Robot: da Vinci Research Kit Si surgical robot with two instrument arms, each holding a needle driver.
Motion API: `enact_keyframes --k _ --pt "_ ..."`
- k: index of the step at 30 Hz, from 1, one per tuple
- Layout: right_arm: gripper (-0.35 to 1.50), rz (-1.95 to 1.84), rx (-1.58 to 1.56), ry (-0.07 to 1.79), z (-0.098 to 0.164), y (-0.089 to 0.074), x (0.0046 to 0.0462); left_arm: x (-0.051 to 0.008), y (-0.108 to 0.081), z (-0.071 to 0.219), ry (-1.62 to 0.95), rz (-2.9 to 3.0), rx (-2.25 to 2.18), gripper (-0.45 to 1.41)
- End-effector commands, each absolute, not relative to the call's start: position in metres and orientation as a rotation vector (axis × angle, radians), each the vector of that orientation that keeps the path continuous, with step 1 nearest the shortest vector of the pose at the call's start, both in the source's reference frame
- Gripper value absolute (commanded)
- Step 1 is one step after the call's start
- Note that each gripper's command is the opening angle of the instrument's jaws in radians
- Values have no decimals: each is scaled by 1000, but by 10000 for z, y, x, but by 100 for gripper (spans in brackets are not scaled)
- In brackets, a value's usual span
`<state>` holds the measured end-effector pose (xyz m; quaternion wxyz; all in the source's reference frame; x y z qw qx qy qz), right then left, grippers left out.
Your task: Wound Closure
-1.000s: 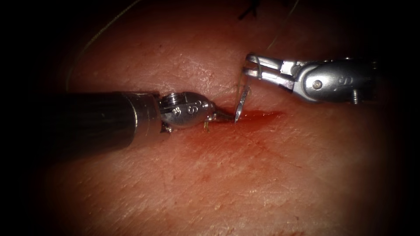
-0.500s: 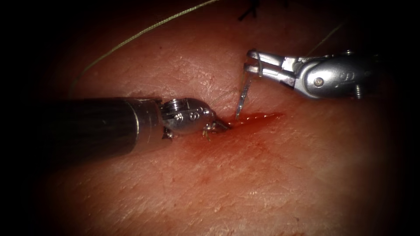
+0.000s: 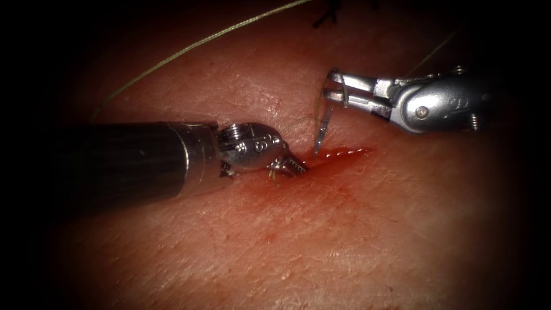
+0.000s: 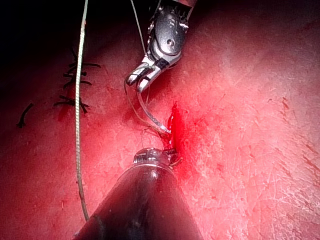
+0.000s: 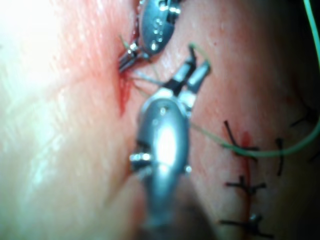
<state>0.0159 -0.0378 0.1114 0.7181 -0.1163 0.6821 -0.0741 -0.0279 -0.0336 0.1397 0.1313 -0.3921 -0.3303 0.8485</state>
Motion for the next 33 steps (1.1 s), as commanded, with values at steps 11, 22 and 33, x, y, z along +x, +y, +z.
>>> enact_keyframes --k 11,22,33 --pt "-35 -233 -212 1519 1121 -380 177 -283 -336 1399 -958 2453 -1128 37" --pt "-35 -319 -213 1480 1130 -383 174 -282 -337 1398 -955 2454 -1128 32" --pt "-35 -412 -204 1425 1143 -400 180 -280 -338 1397 -949 2456 -1128 29"
